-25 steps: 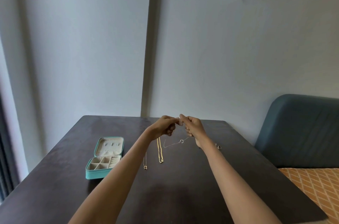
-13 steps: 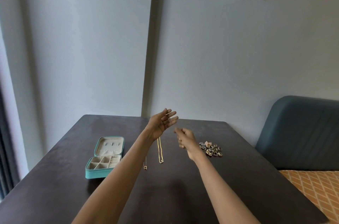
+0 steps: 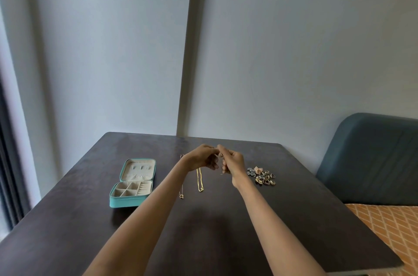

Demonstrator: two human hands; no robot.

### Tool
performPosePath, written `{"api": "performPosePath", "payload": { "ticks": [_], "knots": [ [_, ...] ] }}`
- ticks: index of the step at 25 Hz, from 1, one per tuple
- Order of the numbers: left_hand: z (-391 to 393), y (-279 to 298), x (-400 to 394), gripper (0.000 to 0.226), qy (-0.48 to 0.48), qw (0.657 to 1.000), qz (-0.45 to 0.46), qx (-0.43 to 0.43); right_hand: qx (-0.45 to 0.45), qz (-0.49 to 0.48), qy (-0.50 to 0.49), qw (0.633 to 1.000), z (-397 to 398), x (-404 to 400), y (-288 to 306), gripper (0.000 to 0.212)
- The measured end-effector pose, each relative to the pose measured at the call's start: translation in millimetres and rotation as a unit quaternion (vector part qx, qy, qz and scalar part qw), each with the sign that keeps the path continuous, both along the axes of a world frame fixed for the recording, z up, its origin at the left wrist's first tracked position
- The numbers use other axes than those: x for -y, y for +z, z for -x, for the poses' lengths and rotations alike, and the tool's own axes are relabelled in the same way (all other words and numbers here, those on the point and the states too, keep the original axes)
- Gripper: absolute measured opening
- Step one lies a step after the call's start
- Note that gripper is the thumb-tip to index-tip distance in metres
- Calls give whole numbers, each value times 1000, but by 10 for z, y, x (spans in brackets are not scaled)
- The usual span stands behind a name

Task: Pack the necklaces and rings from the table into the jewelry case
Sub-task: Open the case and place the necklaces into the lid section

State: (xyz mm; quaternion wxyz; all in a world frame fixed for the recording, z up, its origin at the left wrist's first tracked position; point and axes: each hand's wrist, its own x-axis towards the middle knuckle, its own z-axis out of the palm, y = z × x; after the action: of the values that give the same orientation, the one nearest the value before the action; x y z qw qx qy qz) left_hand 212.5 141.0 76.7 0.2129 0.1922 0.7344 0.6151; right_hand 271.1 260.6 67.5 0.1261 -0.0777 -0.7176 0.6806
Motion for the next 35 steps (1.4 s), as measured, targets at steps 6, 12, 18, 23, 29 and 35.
{"api": "performPosePath", "payload": {
  "ticks": [6, 12, 18, 23, 29, 35],
  "knots": [
    [-86, 36, -66, 45, -21, 996, 40, 75, 36, 19, -25, 999, -1, -21, -13, 40],
    [-124, -45, -118, 49, -14, 984, -81, 161, 84, 190, -8, 978, 131, -34, -13, 41],
    [-85, -162, -133, 42, 47, 922, -301, 238, 74, 282, 26, 956, 196, -96, -175, 20],
    [-66, -300, -164, 36, 127, 887, -378, 235, 71, 246, 39, 966, 203, -161, -217, 14],
    [-80, -347, -136, 40, 145, 850, -440, 252, 65, 228, 47, 970, 221, -127, -165, 19],
    [-102, -365, -201, 61, 109, 794, -539, 259, -5, 75, -30, 997, 258, -114, -259, 14]
  ]
}}
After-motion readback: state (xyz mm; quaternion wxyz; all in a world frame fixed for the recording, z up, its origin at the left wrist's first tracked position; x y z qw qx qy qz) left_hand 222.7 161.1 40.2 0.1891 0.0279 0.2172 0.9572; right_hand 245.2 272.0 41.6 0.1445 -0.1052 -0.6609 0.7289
